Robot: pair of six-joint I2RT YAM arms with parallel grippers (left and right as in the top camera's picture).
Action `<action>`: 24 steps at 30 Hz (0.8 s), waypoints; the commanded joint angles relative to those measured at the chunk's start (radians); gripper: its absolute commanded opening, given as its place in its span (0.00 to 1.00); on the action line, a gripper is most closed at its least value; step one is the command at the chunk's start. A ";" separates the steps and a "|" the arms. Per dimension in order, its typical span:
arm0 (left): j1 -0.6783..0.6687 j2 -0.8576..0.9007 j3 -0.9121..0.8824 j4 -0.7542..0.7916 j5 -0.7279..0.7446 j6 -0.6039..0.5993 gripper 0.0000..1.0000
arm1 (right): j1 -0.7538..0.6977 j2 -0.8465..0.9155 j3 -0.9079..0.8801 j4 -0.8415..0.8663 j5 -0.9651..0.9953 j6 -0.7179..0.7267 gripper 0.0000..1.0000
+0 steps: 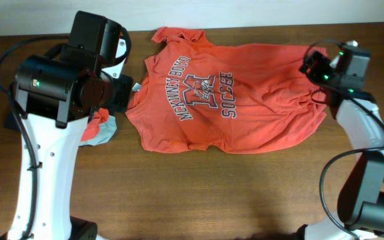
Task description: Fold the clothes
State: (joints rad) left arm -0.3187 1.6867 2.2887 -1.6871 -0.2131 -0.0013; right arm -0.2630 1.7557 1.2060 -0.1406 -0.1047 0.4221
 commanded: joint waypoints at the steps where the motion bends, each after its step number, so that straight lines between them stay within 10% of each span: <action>1: 0.001 -0.061 -0.003 -0.001 0.006 -0.015 0.37 | -0.048 -0.072 0.008 -0.090 -0.174 0.005 0.98; 14: 0.000 -0.343 -0.583 0.099 0.081 -0.191 0.41 | -0.068 -0.119 0.008 -0.464 -0.364 0.004 0.99; 24: -0.080 -0.107 -1.146 0.771 0.311 0.205 0.45 | 0.023 -0.119 0.008 -0.619 -0.355 -0.071 0.99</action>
State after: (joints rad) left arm -0.3649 1.5024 1.1816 -0.9848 0.0257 0.0216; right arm -0.2775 1.6581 1.2060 -0.7563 -0.4477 0.3878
